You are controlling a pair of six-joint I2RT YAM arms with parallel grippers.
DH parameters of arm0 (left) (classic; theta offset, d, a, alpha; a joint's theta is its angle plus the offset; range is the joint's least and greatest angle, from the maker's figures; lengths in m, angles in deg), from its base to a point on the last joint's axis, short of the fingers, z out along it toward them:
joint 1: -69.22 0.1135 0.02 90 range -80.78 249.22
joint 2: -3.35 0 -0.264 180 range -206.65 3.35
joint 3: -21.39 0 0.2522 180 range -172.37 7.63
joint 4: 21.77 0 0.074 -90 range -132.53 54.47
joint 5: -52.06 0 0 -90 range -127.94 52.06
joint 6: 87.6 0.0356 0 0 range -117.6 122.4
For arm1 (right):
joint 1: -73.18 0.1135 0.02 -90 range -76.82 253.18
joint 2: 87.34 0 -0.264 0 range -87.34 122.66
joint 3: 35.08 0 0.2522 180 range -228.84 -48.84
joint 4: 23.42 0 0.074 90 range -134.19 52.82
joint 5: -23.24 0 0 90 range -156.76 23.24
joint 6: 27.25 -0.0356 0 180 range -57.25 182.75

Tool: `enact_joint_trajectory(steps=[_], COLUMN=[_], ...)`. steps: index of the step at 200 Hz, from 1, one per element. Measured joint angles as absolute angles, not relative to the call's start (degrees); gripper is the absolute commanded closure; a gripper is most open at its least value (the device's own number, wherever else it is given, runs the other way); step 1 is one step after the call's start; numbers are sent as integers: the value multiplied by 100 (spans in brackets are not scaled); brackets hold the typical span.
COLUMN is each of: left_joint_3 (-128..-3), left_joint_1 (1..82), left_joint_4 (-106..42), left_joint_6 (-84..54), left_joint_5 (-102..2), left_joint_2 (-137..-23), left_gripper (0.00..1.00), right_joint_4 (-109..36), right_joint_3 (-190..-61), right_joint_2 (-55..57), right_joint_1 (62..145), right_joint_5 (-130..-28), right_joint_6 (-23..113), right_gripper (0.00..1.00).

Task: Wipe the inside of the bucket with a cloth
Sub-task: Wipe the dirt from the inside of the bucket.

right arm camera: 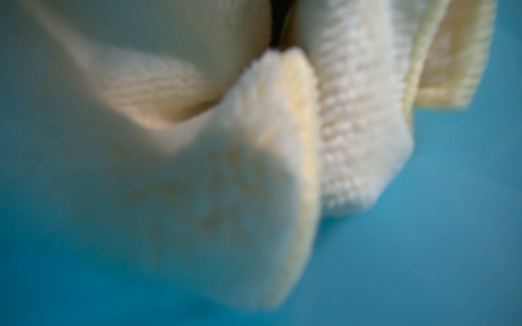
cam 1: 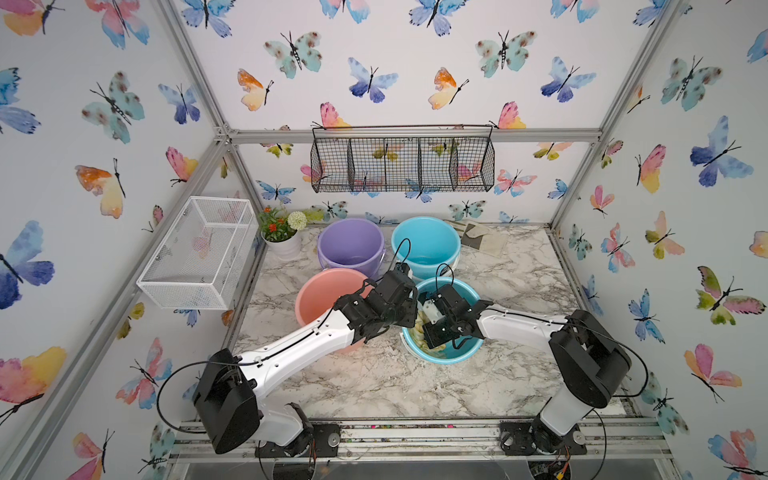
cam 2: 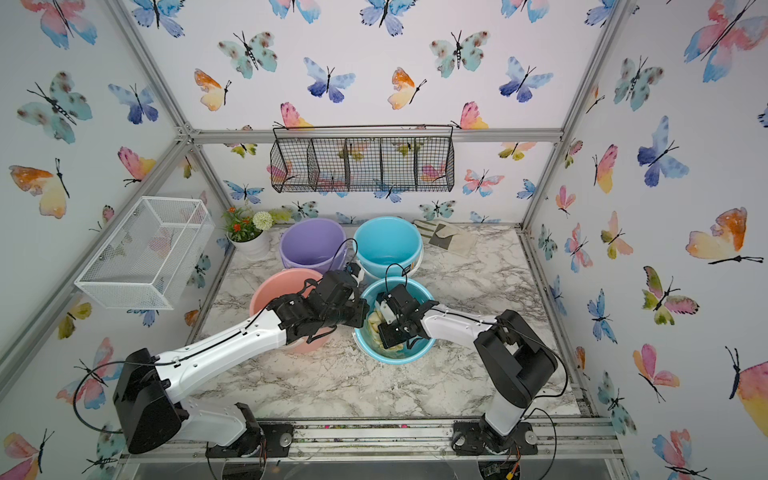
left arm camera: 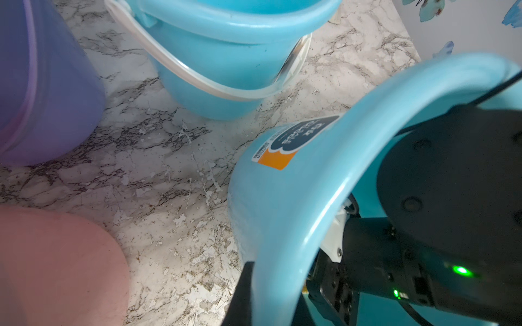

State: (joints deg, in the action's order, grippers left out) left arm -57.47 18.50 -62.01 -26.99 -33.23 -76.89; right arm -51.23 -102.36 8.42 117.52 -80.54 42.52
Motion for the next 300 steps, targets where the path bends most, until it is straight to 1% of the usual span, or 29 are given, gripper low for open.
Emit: enact_joint_trajectory(steps=[37,92,148,212,243,300], left_joint_3=[-5747,-5775,-6158,-6204,-6297,-6466], left_joint_1=[1848,1848,1863,2012,2016,2001], left_joint_4=[-6081,-5893,-6269,-6544,-6631,-6959], left_joint_6=[-2729,-2979,-3261,-3525,-3560,-3571], left_joint_5=[-3351,-3427,-3447,-3709,-3823,-4018], left_joint_2=[-7689,-7689,-7958,-8352,-8465,-8662], left_gripper=[100,100,100,100,100,100], right_joint_4=[-4402,-4270,-4600,-4987,-5221,-5348], right_joint_3=[-9878,-9825,-10024,-10066,-10149,-10852], right_joint_2=[558,357,254,7,-242,-887], right_joint_1=[11761,11791,11783,11785,11785,11774], right_joint_5=[-7322,-6481,-6533,-6933,-6924,-6647], right_joint_6=[3979,3568,3367,3229,3236,3509], right_gripper=[98,98,98,98,98,98])
